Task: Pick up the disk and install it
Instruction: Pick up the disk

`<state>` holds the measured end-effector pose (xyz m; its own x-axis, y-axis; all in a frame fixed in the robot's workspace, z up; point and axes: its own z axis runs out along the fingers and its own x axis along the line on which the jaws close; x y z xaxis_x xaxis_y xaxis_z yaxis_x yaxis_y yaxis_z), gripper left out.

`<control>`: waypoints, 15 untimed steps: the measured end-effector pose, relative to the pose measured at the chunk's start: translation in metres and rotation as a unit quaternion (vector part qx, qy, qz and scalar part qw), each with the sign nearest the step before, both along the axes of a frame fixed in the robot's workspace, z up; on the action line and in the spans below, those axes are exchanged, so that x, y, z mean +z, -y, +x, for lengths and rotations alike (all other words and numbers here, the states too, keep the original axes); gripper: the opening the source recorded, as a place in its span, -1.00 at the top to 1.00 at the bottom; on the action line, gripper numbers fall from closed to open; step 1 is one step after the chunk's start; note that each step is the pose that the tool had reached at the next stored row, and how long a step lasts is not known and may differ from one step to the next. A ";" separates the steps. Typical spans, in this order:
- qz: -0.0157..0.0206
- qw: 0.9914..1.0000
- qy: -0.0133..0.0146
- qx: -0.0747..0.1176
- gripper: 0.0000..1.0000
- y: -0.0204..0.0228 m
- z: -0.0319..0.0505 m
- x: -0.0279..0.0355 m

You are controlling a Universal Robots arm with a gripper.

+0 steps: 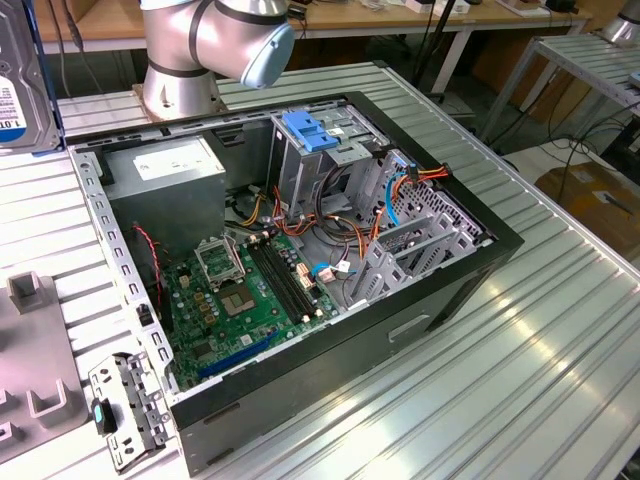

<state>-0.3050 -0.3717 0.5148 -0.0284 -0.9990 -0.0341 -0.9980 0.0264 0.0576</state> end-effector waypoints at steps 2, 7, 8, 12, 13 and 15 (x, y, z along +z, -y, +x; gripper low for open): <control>0.000 1.000 0.000 0.000 0.26 0.0000 0.0018 0.0000; 0.000 1.000 0.000 0.000 0.26 0.0000 0.0056 0.0000; 0.000 1.000 0.000 0.000 0.26 0.0000 0.0065 0.0000; 0.000 1.000 0.000 0.000 0.26 0.0001 0.0092 0.0000; 0.000 1.000 0.000 0.000 0.26 0.0001 0.0098 0.0000; 0.000 1.000 0.000 0.000 0.26 0.0001 0.0113 0.0000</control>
<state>-0.2937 -0.3718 0.5148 -0.0285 -0.9990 -0.0341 -0.9980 0.0265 0.0576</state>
